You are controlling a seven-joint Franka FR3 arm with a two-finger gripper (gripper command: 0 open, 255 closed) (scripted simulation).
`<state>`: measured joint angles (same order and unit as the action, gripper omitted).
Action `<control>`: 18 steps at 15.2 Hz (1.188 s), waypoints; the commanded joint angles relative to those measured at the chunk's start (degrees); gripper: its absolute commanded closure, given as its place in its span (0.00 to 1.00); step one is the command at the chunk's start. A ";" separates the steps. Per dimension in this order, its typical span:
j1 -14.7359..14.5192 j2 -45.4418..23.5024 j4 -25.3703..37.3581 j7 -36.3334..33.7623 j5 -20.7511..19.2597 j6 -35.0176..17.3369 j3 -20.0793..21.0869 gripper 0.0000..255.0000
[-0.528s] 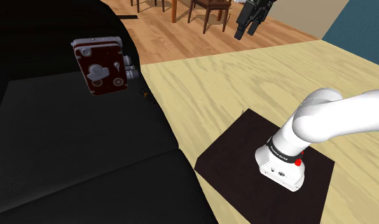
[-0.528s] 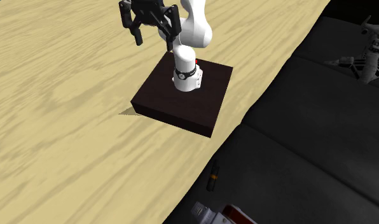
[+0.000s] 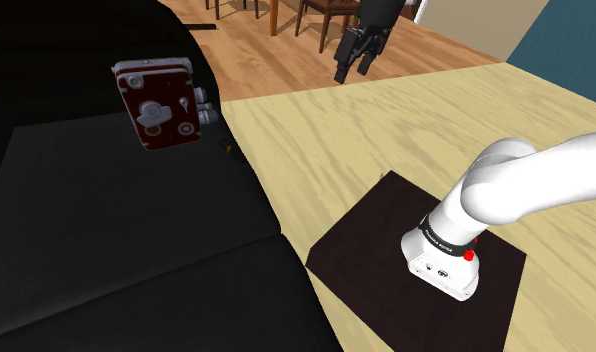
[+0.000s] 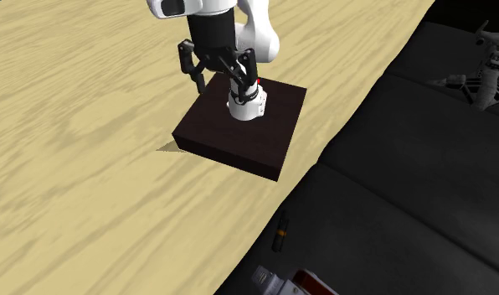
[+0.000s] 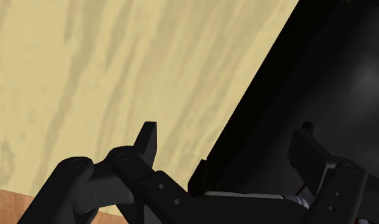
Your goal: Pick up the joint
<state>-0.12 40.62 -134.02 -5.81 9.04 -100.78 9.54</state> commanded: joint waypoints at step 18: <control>-1.88 -33.26 7.69 -16.06 -1.26 -26.47 16.28 0.00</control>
<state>-1.89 9.37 -127.02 -20.74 8.48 -125.94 25.07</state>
